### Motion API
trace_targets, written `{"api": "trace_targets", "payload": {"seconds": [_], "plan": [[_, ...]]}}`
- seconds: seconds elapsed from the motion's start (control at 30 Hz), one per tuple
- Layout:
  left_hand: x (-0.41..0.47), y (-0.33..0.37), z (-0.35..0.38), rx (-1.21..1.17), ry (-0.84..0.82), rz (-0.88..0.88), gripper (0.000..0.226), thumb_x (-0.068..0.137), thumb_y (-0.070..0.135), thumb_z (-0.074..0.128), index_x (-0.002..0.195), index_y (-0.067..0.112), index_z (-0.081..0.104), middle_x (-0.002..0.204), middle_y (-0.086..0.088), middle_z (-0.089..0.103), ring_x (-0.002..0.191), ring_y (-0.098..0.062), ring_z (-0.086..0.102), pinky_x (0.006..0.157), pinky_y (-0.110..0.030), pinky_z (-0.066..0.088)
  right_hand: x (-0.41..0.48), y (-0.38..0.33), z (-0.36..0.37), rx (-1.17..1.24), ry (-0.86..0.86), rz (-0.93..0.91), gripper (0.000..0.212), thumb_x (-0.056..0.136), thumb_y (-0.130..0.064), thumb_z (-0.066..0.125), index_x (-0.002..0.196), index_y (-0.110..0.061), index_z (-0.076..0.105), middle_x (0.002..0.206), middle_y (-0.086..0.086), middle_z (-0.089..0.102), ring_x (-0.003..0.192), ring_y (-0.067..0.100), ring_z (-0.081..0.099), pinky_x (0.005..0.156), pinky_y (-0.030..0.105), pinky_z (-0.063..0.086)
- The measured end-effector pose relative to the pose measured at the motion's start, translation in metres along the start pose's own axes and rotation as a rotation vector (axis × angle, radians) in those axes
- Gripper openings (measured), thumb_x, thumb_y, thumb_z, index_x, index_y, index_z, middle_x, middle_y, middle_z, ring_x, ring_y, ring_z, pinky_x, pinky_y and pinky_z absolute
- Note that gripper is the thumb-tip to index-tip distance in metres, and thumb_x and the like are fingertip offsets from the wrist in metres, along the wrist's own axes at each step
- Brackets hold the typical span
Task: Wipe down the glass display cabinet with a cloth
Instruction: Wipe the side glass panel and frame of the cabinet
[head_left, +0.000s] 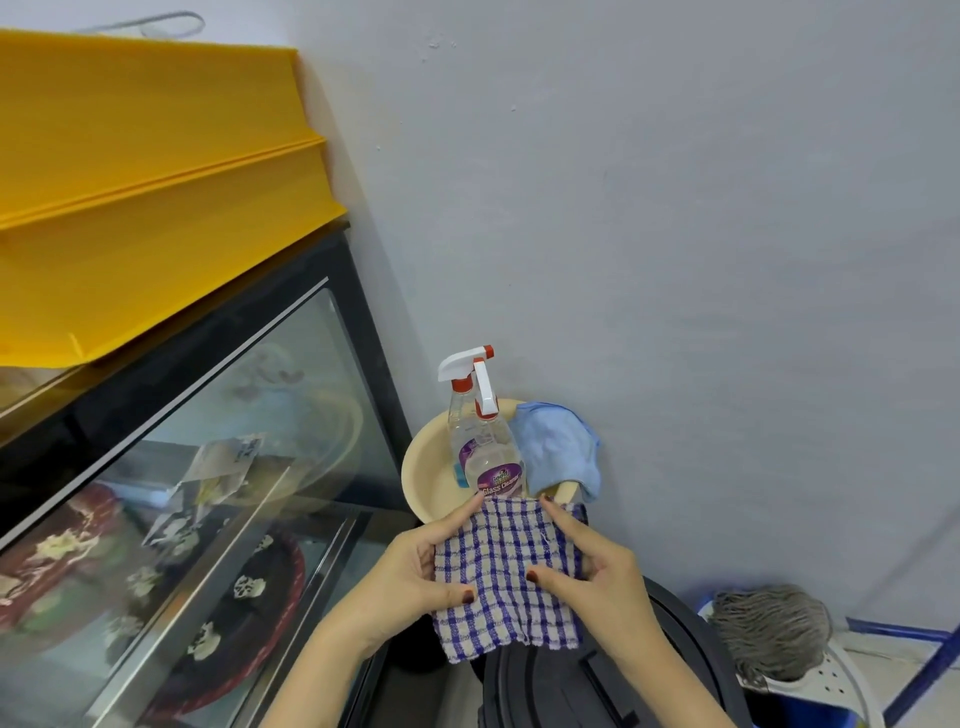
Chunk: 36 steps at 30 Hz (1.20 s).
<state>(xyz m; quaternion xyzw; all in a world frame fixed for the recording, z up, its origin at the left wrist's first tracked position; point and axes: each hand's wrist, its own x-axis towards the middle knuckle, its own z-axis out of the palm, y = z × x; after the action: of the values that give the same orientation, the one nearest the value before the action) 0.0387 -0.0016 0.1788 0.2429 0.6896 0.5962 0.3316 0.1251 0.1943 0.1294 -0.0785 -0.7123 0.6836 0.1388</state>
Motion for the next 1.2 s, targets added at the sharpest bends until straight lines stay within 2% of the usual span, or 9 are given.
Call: {"api": "trace_targets", "payload": {"seconds": [0.3,0.47,0.6,0.7,0.77,0.83,0.97,1.13,1.2], "plan": [[0.021,-0.032,0.016,0.245,0.1,0.054,0.091,0.076,0.002,0.064,0.133,0.064,0.028,0.14,0.014,0.047,0.106,-0.005,0.058,0.087,-0.026,0.051,0.021,0.015,-0.012,-0.117,-0.061,0.029,0.079,0.078,0.001,0.071,0.112,-0.067,0.049,0.105,-0.036,0.063,0.099,-0.003,0.064,0.081,0.018,0.053],[0.032,-0.045,0.02,0.235,0.123,-0.022,0.1,0.073,0.0,0.063,0.137,0.062,0.018,0.119,-0.001,0.063,0.073,-0.008,0.06,0.071,-0.031,0.052,0.032,0.03,-0.017,-0.144,-0.13,0.101,0.078,0.077,0.009,0.068,0.128,-0.046,0.046,0.102,-0.03,0.066,0.099,0.0,0.064,0.083,0.02,0.053],[0.051,-0.021,0.0,0.213,0.196,0.065,0.097,0.073,0.001,0.064,0.133,0.065,0.024,0.142,0.004,0.044,0.101,-0.009,0.062,0.082,-0.03,0.053,0.067,0.012,-0.019,-0.164,-0.11,0.018,0.078,0.078,0.003,0.069,0.125,-0.053,0.04,0.115,-0.03,0.057,0.103,-0.012,0.057,0.088,0.013,0.048],[0.063,-0.006,-0.018,0.21,0.224,0.125,0.096,0.068,0.014,0.068,0.133,0.067,0.022,0.14,0.032,0.037,0.12,-0.001,0.051,0.093,-0.027,0.049,0.093,0.001,-0.018,-0.163,-0.079,-0.057,0.08,0.079,-0.001,0.07,0.122,-0.061,0.037,0.115,-0.047,0.049,0.107,-0.02,0.049,0.088,0.003,0.041],[0.067,-0.018,-0.025,0.185,0.237,0.056,0.099,0.068,0.008,0.069,0.135,0.063,0.022,0.139,0.028,0.04,0.122,-0.011,0.051,0.097,-0.036,0.048,0.098,0.011,-0.014,-0.198,-0.104,-0.025,0.083,0.079,0.001,0.069,0.129,-0.054,0.033,0.128,-0.038,0.043,0.114,-0.015,0.047,0.094,0.005,0.038],[0.068,-0.042,-0.026,0.186,0.217,-0.049,0.102,0.071,-0.007,0.064,0.142,0.05,0.018,0.14,0.007,0.046,0.113,-0.024,0.057,0.093,-0.043,0.05,0.092,0.037,-0.008,-0.23,-0.143,0.076,0.09,0.077,0.009,0.065,0.138,-0.043,0.024,0.138,-0.016,0.043,0.119,-0.003,0.048,0.103,0.02,0.041],[0.069,-0.082,-0.018,0.208,0.135,-0.16,0.1,0.076,-0.016,0.056,0.144,0.044,0.014,0.131,-0.005,0.056,0.066,0.001,0.056,0.06,-0.023,0.047,0.077,0.075,-0.006,-0.224,-0.174,0.206,0.095,0.076,0.019,0.057,0.133,-0.051,0.027,0.134,-0.011,0.051,0.112,-0.007,0.054,0.098,0.028,0.047],[0.075,-0.095,-0.019,0.256,0.16,-0.181,0.091,0.078,-0.016,0.058,0.144,0.038,0.023,0.152,0.007,0.018,0.133,-0.015,0.038,0.106,-0.036,0.04,0.078,0.087,-0.004,-0.305,-0.201,0.233,0.088,0.079,0.014,0.059,0.136,-0.046,0.028,0.131,-0.018,0.049,0.11,-0.011,0.054,0.095,0.013,0.044],[0.078,-0.098,-0.019,0.356,0.146,-0.226,0.084,0.08,-0.009,0.062,0.146,0.03,0.026,0.152,0.007,0.021,0.136,-0.007,0.028,0.108,-0.016,0.03,0.078,0.089,-0.003,-0.38,-0.214,0.247,0.083,0.081,0.008,0.062,0.139,-0.04,0.025,0.124,-0.017,0.053,0.099,-0.011,0.056,0.088,0.004,0.042]]}}
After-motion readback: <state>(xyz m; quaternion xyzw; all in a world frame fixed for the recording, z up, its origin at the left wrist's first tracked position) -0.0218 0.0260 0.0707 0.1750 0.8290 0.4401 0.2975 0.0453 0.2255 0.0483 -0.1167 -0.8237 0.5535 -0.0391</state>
